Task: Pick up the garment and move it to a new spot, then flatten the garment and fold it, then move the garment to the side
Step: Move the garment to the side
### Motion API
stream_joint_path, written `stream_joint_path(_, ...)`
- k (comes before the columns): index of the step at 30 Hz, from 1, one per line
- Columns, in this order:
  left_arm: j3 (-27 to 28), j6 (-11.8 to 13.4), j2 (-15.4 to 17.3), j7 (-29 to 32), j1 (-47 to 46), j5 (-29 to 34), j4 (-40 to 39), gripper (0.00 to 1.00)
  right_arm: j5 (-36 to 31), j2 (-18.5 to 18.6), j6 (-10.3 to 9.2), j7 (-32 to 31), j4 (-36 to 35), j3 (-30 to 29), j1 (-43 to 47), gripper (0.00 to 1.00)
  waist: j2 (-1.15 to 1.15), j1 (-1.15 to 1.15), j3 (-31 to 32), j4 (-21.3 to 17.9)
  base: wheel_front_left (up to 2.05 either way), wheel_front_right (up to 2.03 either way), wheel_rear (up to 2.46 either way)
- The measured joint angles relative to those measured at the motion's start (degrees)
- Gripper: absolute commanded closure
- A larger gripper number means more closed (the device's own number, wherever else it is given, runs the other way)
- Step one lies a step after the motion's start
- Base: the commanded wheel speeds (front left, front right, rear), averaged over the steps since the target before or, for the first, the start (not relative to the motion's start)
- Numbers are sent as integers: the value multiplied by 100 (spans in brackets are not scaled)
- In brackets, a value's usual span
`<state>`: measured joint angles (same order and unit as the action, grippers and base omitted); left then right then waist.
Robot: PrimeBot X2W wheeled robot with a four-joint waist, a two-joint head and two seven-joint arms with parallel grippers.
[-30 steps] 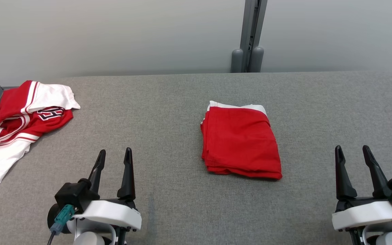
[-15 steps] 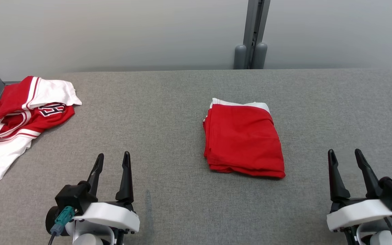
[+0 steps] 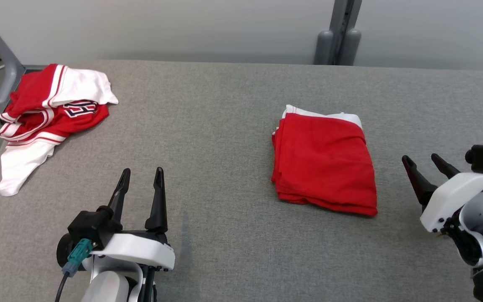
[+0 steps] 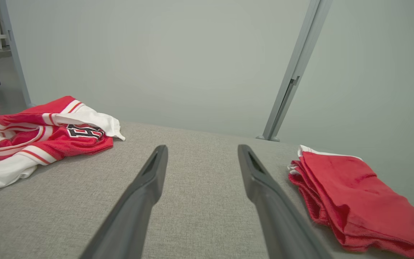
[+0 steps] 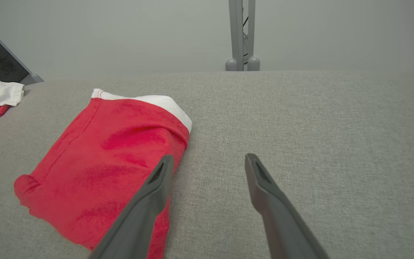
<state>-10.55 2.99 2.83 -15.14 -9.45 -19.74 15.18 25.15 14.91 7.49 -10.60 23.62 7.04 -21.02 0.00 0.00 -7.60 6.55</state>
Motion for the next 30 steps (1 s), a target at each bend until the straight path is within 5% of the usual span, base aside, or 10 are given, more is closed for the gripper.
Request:
stream_joint_path(7, -30, 14, -3, 0, -163, -22, -133, 0, 1203, 385, 0, -783, 254, 520, -571, 0, 0, 0, -381, 310, 0, 0, 0)
stream_joint_path(17, -79, 60, -4, 0, -274, -97, -243, 0, 1908, 740, 0, -1183, 805, 1042, -978, 1, 0, 0, -797, 664, 0, 0, 0)
stream_joint_path(21, -64, 85, -2, 0, -280, -104, -277, 0, 2069, 768, 0, -1155, 950, 1209, -1145, 50, 0, 0, -893, 706, 0, 0, 0)
stream_joint_path(25, -66, 110, -2, 0, -280, -102, -287, 0, 2176, 771, 0, -1002, 1055, 1411, -1268, 66, 0, 0, -933, 659, 0, 0, 0)
stream_joint_path(27, -70, 111, -1, 0, -282, -90, -293, 0, 2209, 788, 0, -832, 1068, 1524, -1316, 96, 0, 0, -950, 607, 0, 0, 0)
stream_joint_path(30, -69, 107, -1, 0, -290, -30, -300, 0, 2220, 866, 1, -604, 1092, 1674, -1424, 100, 0, 0, -975, 495, 0, 0, 0)
